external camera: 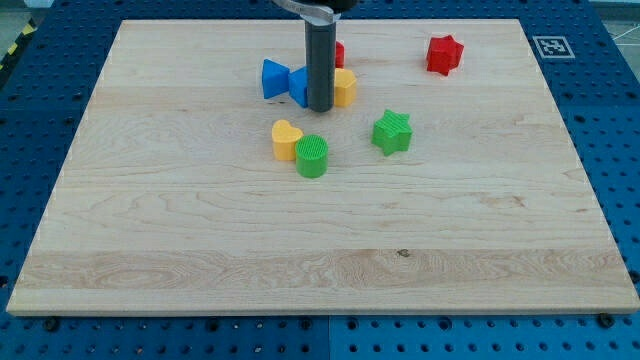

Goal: Push the yellow hexagon closer to the red star

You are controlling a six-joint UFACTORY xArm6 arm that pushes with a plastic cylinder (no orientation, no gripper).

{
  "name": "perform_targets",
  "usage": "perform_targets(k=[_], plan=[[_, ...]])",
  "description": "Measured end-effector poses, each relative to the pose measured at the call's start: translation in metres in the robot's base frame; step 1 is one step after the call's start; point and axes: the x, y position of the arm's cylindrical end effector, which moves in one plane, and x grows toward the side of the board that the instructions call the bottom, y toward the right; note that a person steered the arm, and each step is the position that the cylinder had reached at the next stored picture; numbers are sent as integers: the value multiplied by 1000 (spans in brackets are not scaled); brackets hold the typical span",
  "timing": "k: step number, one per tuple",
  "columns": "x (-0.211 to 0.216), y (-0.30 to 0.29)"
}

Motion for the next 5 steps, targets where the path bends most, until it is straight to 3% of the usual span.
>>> perform_targets(k=[4, 5], plan=[[-3, 124], [11, 104]])
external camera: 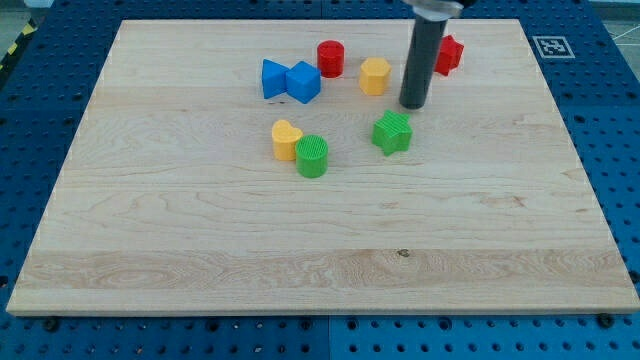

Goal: Push the yellow hexagon closer to the red star

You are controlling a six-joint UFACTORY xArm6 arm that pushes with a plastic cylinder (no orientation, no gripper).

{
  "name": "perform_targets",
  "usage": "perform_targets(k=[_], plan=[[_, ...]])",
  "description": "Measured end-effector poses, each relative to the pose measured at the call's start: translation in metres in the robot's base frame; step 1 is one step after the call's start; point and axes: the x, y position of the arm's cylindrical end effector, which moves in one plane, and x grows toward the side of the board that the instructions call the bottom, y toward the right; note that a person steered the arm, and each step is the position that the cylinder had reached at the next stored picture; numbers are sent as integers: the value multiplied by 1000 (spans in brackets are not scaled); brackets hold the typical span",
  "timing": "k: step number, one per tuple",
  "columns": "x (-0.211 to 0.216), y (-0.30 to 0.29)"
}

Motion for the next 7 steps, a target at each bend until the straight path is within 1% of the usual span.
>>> perform_targets(k=[1, 2, 3, 4, 5, 7], plan=[[2, -56], [2, -97], [-15, -99], [-48, -67], [-70, -31], [-102, 27]])
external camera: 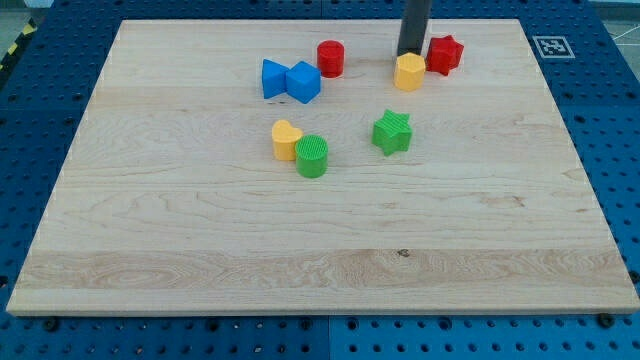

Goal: Push the yellow hexagon closer to the red star

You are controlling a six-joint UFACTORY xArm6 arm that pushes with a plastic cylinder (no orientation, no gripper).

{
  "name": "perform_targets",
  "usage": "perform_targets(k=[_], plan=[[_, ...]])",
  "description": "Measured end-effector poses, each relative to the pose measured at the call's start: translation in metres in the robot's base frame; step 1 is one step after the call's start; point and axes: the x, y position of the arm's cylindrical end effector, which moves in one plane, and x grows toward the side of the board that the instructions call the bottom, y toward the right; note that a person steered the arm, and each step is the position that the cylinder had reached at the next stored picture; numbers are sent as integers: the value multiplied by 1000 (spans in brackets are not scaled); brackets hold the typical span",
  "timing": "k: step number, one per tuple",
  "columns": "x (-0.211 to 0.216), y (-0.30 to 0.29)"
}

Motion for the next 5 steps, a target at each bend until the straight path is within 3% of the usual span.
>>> perform_targets(k=[1, 3, 5], plan=[[0, -10], [19, -93], [92, -98]])
